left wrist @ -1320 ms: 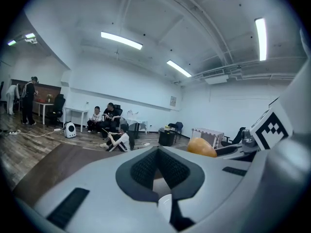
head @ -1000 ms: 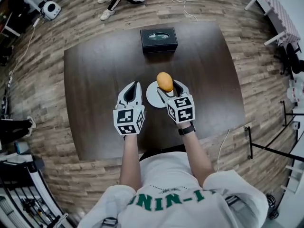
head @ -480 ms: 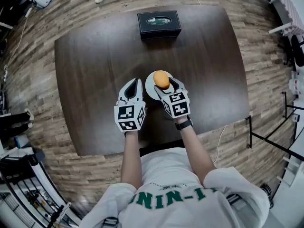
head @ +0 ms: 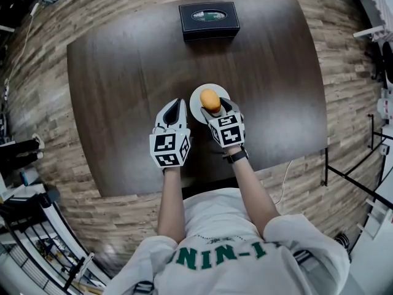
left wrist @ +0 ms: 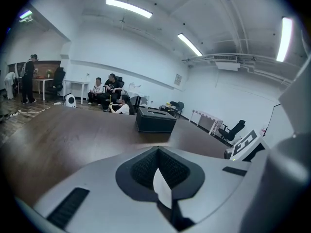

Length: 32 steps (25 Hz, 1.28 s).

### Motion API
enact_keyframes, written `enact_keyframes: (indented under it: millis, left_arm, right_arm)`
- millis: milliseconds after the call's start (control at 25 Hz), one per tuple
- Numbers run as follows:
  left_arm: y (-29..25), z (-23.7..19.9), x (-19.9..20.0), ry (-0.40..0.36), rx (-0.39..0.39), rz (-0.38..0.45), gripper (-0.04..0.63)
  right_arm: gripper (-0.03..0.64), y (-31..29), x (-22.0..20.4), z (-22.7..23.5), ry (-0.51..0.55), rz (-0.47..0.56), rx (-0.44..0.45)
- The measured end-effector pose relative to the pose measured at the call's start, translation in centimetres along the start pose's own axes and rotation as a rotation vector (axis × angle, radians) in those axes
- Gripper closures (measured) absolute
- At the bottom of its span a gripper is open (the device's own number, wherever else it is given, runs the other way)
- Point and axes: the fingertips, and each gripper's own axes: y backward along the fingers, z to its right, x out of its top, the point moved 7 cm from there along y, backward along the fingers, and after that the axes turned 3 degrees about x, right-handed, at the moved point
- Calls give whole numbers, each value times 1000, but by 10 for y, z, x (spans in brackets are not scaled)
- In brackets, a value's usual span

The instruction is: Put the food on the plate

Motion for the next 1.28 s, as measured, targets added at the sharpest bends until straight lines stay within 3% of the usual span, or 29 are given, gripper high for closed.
enact_keyframes:
  millis: [160, 640, 1000, 1280]
  left_arm:
    - [2, 1, -4, 0, 2, -6, 583]
    - [32, 4, 4, 16, 24, 35, 583]
    - [63, 17, 25, 2, 34, 106, 584]
    - [96, 35, 55, -26, 36, 183, 583]
  right_arm:
    - [298, -2, -1, 0, -5, 7, 1]
    - [170, 19, 3, -4, -19, 73, 8]
    - [181, 75, 23, -3, -6, 194, -6]
    - [266, 142, 53, -9, -3, 349, -29]
